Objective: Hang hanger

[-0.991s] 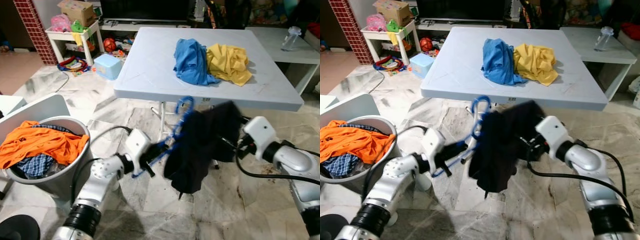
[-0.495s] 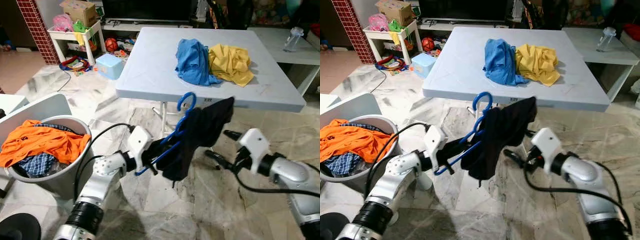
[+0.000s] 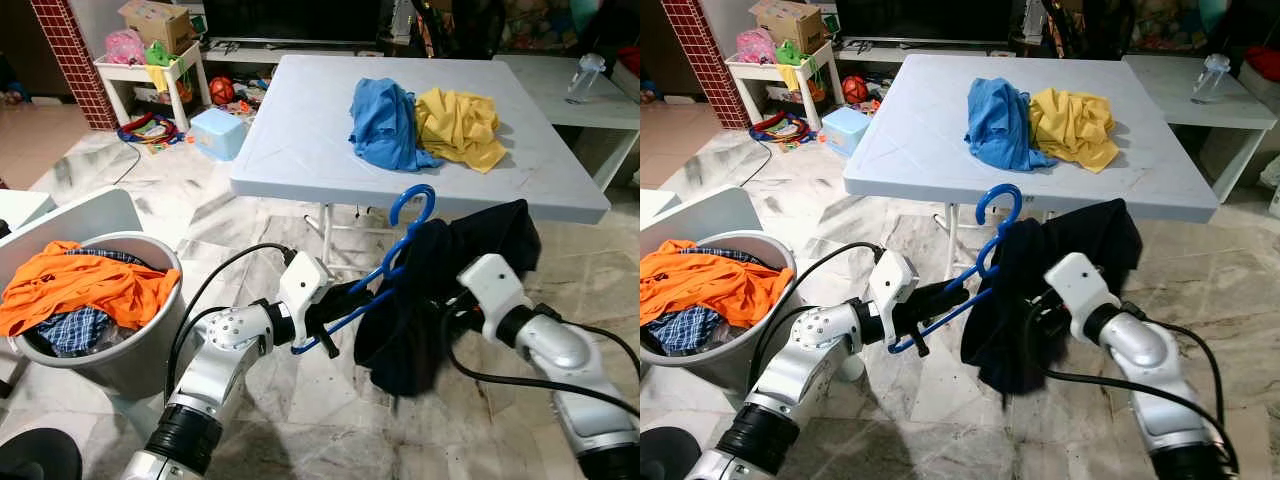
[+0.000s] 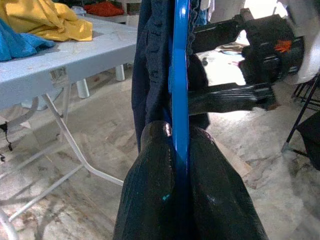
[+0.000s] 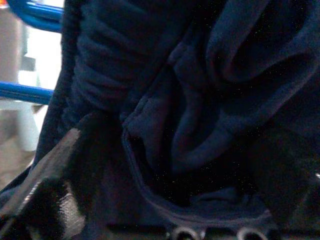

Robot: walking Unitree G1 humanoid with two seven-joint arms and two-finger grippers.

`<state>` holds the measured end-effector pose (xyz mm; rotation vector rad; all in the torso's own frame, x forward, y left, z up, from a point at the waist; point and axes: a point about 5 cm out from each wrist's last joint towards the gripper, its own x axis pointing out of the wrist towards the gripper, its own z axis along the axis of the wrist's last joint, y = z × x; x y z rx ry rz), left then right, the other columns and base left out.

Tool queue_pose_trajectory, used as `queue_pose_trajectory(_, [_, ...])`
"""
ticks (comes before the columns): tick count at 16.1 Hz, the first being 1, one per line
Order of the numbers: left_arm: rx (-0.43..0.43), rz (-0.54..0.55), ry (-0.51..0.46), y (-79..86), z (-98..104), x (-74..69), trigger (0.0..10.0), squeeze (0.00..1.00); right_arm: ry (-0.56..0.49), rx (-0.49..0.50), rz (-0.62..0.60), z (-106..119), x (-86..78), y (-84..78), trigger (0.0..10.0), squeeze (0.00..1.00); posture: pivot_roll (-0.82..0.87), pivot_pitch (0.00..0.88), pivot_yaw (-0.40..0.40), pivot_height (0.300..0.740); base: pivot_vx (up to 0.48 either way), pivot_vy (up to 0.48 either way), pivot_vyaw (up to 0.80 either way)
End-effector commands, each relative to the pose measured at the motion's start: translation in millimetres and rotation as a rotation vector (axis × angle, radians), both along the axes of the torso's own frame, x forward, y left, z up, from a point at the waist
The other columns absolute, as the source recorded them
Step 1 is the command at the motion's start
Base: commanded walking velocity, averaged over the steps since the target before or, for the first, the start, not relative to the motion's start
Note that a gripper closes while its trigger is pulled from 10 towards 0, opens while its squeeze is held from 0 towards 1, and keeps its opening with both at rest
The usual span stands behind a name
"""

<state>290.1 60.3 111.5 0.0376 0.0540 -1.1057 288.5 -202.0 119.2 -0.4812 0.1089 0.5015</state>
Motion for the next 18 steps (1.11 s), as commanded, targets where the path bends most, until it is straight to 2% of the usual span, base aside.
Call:
queue_pose_trajectory(1, [-0.030,-0.035,-0.050,-3.0,12.6,-1.5,0.0,0.00,0.004,-0.014,-0.023,-2.4,1.9,-0.5,0.0,0.00,-0.05,0.003,0.006,0.740,0.000,0.000,0.00])
queue_pose_trajectory(9, [-0.039,0.000,-0.045,2.7,16.1,1.5,0.0,0.00,-0.007,-0.050,-0.098,-1.9,12.8,-17.6,0.0,0.00,-0.04,0.001,0.001,0.740,0.000,0.000,0.00])
queue_pose_trajectory(18, [-0.042,-0.003,-0.047,1.5,18.1,1.3,0.0,0.00,0.049,-0.061,-0.101,-18.5,8.1,-19.8,0.0,0.00,-0.05,0.007,0.001,0.740,0.000,0.000,0.00])
